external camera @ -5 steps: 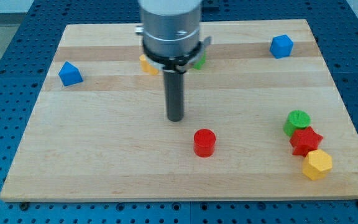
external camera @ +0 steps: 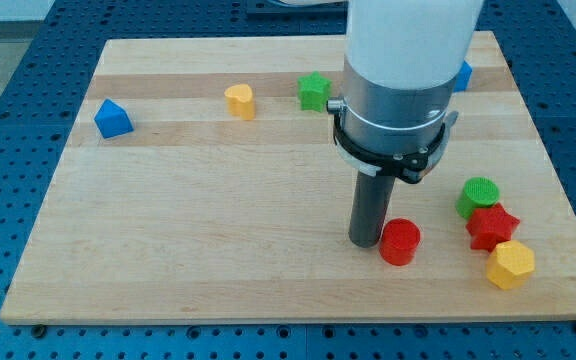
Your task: Push the red circle to the left side of the yellow hexagon
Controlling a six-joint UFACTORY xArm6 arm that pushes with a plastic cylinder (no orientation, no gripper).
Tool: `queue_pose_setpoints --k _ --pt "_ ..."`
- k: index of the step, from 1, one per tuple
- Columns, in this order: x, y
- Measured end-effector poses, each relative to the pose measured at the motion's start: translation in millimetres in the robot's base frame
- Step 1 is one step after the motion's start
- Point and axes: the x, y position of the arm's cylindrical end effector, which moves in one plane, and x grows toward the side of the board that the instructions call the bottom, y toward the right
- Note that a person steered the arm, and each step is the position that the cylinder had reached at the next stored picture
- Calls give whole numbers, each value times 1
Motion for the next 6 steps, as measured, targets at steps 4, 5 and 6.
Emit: queue_pose_setpoints --k 4,5,6 --pt "14 37" --pt "17 55" --pt "17 62"
